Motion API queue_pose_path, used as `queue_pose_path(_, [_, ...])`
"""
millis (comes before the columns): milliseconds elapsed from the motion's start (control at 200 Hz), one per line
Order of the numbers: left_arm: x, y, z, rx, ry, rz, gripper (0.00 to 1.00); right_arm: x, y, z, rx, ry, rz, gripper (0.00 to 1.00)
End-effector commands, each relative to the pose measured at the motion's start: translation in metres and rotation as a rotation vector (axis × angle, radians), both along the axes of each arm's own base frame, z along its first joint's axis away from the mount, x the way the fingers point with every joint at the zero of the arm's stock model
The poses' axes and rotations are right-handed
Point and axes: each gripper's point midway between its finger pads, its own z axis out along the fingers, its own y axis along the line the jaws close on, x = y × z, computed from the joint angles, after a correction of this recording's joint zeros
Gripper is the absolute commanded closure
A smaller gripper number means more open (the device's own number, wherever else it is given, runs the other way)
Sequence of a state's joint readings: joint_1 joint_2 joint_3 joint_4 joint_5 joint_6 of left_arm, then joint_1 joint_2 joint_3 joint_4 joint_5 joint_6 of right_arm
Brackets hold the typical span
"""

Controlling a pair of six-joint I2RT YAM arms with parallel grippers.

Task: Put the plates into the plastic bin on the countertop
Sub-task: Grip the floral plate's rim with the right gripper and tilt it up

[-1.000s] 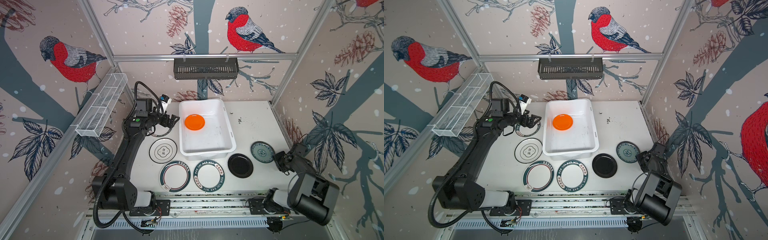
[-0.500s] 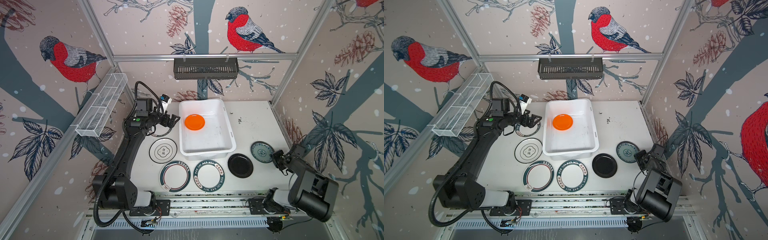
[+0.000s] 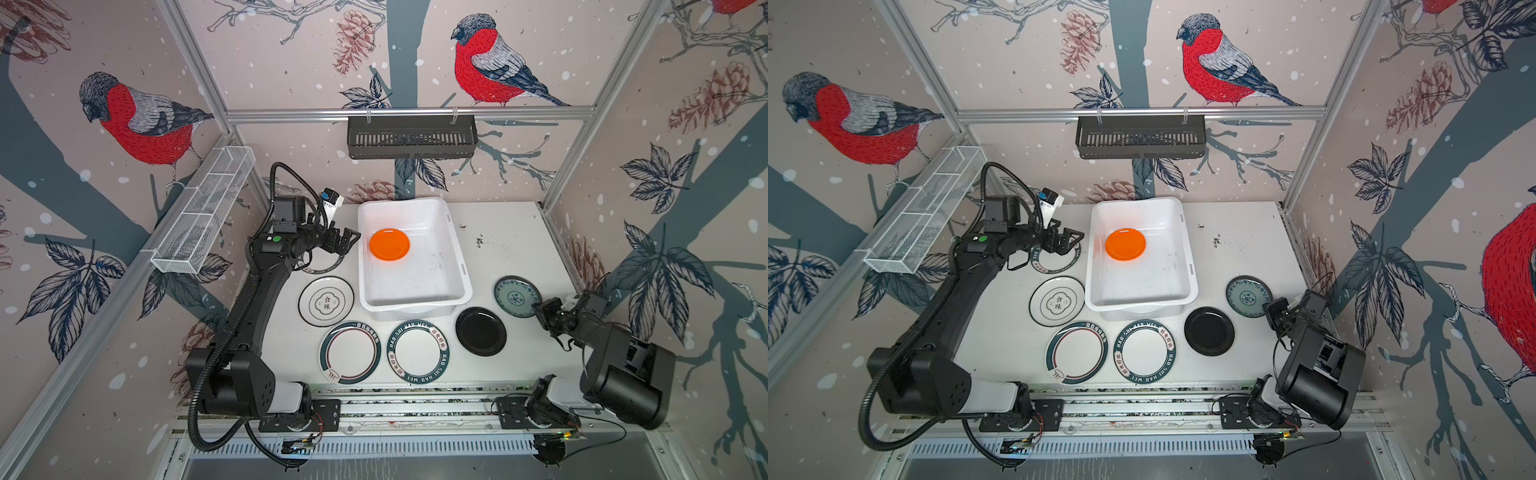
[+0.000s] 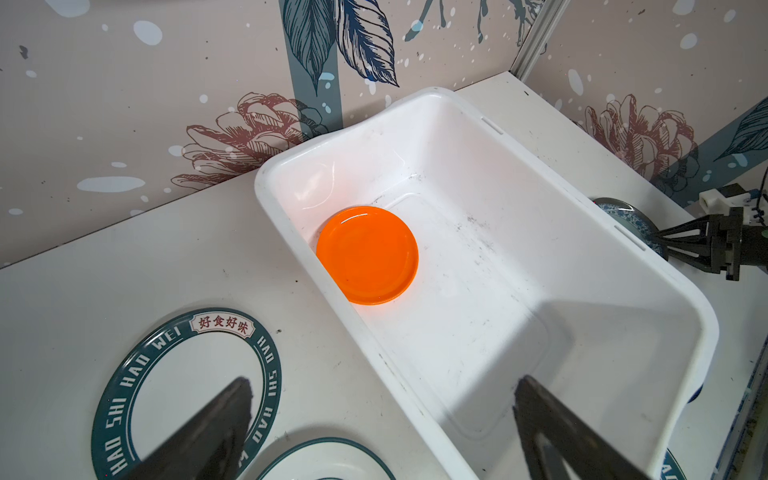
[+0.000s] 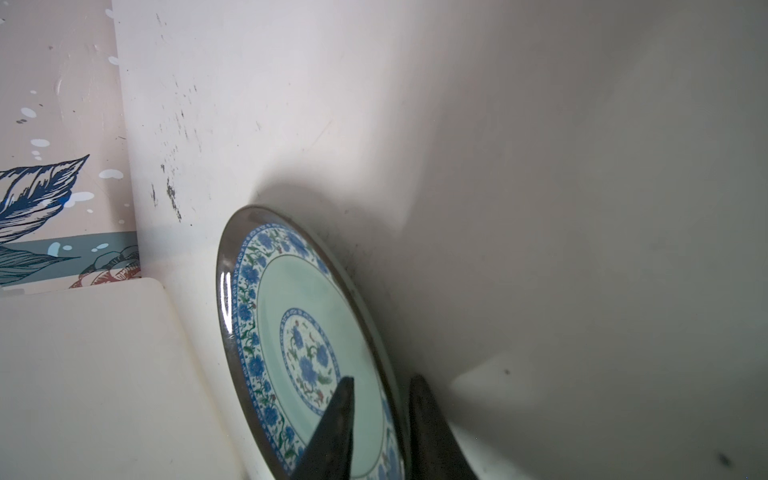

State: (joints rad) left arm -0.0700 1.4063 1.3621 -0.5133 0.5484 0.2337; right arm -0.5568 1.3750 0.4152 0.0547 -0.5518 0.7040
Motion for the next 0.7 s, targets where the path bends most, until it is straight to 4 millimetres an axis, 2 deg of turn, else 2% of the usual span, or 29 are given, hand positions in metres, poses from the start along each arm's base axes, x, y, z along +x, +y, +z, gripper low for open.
queue_pose_path(0, [0.002,-0.003,0.007,-0.014,-0.017,-0.007,0.03,-0.016,0.007,-0.017,0.038,0.088,-0.016,0.74])
queue_pose_path(370, [0.001,-0.001,0.006,-0.010,-0.015,0.002,0.03,-0.017,0.012,-0.029,0.067,0.081,-0.006,0.81])
queue_pose_path(695, [0.001,-0.002,0.009,-0.016,-0.018,0.002,0.02,-0.016,0.010,-0.030,0.069,0.072,-0.015,0.87])
